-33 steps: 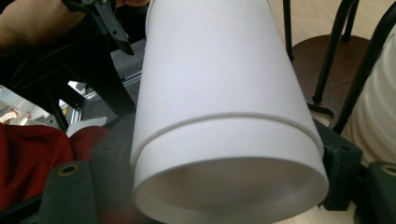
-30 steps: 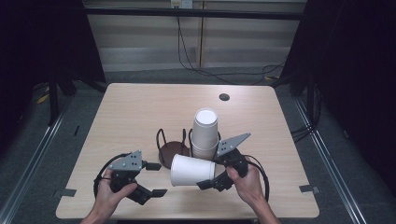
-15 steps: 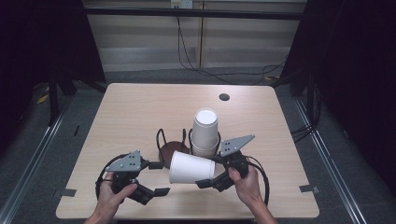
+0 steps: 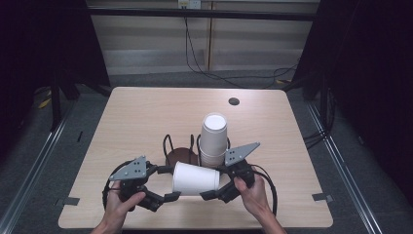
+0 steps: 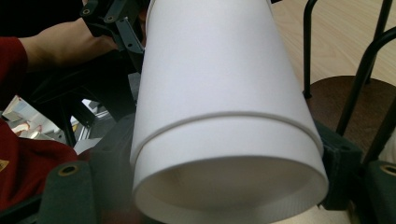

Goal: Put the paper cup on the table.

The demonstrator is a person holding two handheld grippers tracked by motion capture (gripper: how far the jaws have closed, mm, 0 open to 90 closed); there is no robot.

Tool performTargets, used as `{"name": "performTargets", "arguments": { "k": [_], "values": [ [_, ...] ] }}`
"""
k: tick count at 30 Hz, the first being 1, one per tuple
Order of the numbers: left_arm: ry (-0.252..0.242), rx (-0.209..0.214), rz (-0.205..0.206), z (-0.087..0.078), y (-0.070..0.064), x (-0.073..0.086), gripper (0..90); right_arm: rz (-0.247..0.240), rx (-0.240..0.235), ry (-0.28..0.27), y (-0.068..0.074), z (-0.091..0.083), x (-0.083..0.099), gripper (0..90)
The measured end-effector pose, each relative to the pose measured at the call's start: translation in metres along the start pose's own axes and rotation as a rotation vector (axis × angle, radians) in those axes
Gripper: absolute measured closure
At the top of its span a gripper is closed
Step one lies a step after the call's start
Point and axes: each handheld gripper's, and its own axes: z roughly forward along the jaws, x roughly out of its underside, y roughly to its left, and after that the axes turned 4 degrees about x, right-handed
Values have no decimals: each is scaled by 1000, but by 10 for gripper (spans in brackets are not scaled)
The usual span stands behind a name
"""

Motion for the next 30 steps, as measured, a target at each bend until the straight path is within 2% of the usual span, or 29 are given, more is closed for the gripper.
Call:
{"name": "performTargets", "arguments": {
  "k": [1, 3, 4, 5, 8, 9, 15, 21, 24, 28, 30],
  "values": [
    [-3, 5, -2, 1, -1, -1, 153, -3, -1, 1, 1, 0, 0, 238],
    [7, -21, 26, 3, -3, -1, 152, -11, -8, -3, 2, 1, -1, 238],
    [7, -4, 20, 4, -2, -1, 140, -17, -7, -11, 3, 1, -2, 238],
    [2, -4, 13, 4, -2, -1, 127, -23, -8, -7, 5, 1, -3, 238],
    [7, -30, 11, 5, -1, -1, 32, -25, -16, -9, 6, 2, -4, 239],
    [4, -26, 5, 5, 0, 0, 3, -27, -17, -8, 6, 2, -4, 239],
    [16, -4, 1, 12, -1, -2, 0, -25, -36, -1, 6, 5, -4, 239],
    [-15, 23, -30, 16, 0, 0, 0, -28, -42, 2, 7, 6, -5, 239],
    [-7, 31, -23, 17, -2, 0, 15, -24, -51, 9, 6, 8, -4, 239],
    [-15, 19, -21, 19, -2, 0, 22, -21, -58, 14, 5, 10, -2, 238],
    [-2, 14, 0, 21, -3, 0, 17, -20, -54, 20, 5, 10, -2, 238]
  ]
}}
